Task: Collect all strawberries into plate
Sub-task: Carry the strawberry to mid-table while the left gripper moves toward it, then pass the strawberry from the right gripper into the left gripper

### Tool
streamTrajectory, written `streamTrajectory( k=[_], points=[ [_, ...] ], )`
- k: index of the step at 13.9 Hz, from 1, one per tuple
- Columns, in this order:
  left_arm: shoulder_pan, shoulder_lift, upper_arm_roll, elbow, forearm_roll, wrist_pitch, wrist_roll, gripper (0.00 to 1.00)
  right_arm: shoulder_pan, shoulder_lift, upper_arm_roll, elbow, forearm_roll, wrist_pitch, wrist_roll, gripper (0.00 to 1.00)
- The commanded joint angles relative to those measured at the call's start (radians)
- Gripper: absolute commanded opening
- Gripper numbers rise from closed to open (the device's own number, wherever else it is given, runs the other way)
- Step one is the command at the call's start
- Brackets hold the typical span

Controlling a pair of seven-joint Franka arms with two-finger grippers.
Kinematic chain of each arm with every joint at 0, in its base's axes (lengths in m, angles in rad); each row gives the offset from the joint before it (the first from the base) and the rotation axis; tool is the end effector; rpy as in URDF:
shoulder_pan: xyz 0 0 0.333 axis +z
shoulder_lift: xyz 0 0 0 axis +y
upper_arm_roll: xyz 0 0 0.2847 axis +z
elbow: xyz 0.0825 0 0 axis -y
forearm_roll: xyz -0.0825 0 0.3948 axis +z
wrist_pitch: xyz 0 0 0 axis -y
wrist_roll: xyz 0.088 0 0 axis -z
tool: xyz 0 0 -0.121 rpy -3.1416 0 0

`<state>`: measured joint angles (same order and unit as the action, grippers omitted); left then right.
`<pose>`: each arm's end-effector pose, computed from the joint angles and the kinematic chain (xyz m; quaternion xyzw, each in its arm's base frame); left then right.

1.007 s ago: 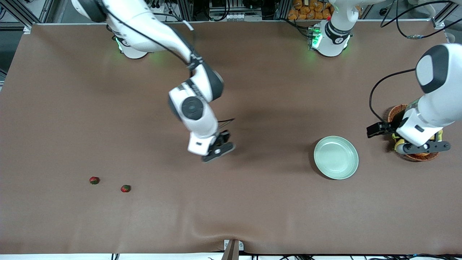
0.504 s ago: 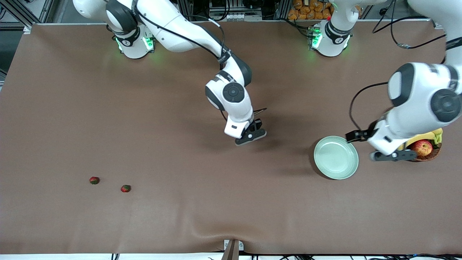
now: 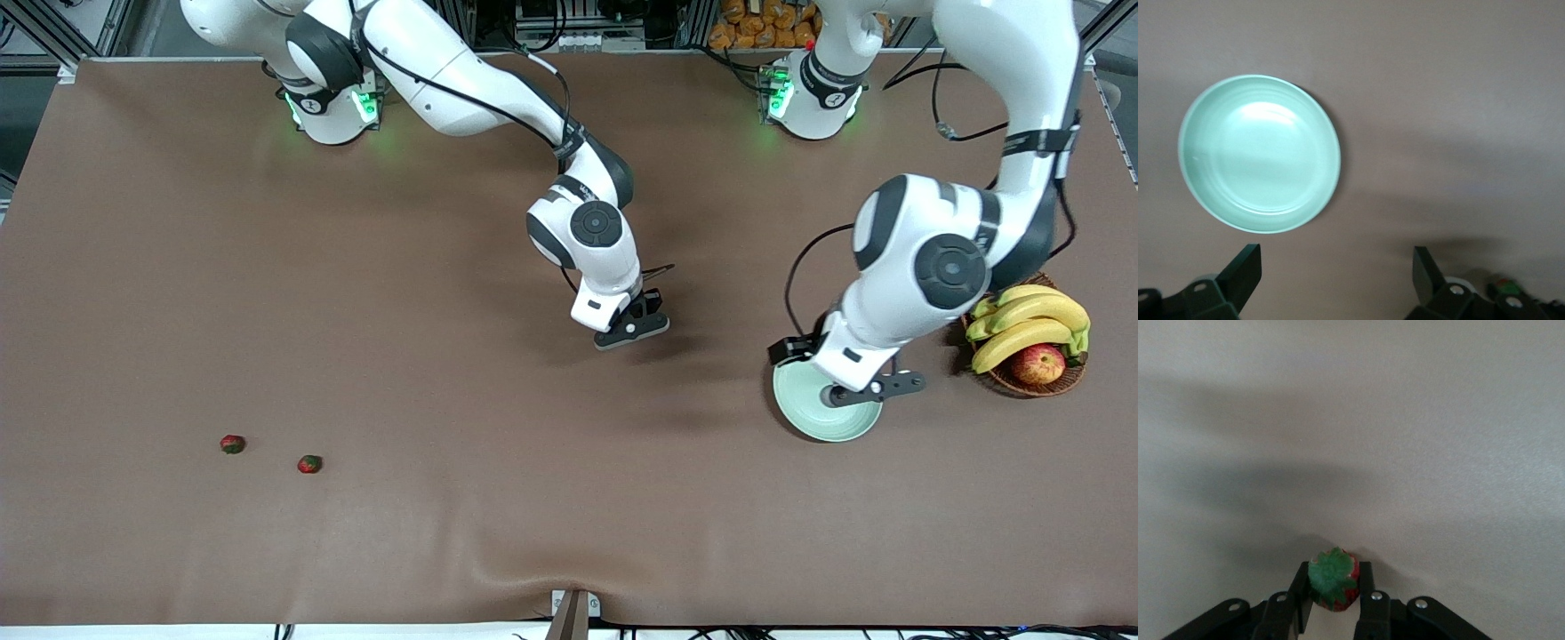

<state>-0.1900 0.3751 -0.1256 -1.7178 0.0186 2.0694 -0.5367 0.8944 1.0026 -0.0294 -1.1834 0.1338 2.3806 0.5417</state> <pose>0.6194 -0.1957 0.3210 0.9938 0.1099 -0.0155 0.0093 0.4892 0.5872 0.1548 -0.9866 -0.1247 -0.0490 0.0926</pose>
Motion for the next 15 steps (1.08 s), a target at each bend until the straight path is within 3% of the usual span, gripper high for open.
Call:
streamTrajectory(
  k=[1, 2, 3, 6, 8, 12, 15],
  points=[
    [-0.055, 0.074, 0.007, 0.078, -0.014, 0.015, -0.153, 1.0, 0.003, 0.04, -0.001, 0.053, 0.01, -0.011, 0.032, 0.12],
    [-0.074, 0.09, 0.007, 0.089, -0.017, 0.018, -0.214, 1.0, 0.001, 0.039, -0.001, 0.053, 0.01, -0.017, 0.035, 0.45],
    [-0.086, 0.105, 0.007, 0.101, -0.037, 0.028, -0.265, 1.0, 0.001, 0.034, -0.003, 0.051, 0.007, -0.018, 0.037, 0.99],
    [-0.143, 0.14, 0.009, 0.107, -0.065, 0.087, -0.385, 1.0, -0.014, -0.034, -0.004, 0.042, 0.004, -0.026, 0.03, 1.0],
    [-0.157, 0.16, 0.009, 0.124, -0.065, 0.103, -0.446, 1.0, -0.046, -0.099, -0.009, 0.039, 0.001, -0.119, 0.029, 1.0],
    [-0.222, 0.249, 0.012, 0.216, -0.059, 0.103, -0.61, 1.0, -0.193, -0.162, -0.024, 0.037, -0.002, -0.257, -0.008, 1.0],
    [-0.265, 0.306, 0.02, 0.265, -0.055, 0.107, -0.701, 1.0, -0.255, -0.176, -0.137, 0.037, -0.002, -0.343, -0.141, 1.0]
  ],
)
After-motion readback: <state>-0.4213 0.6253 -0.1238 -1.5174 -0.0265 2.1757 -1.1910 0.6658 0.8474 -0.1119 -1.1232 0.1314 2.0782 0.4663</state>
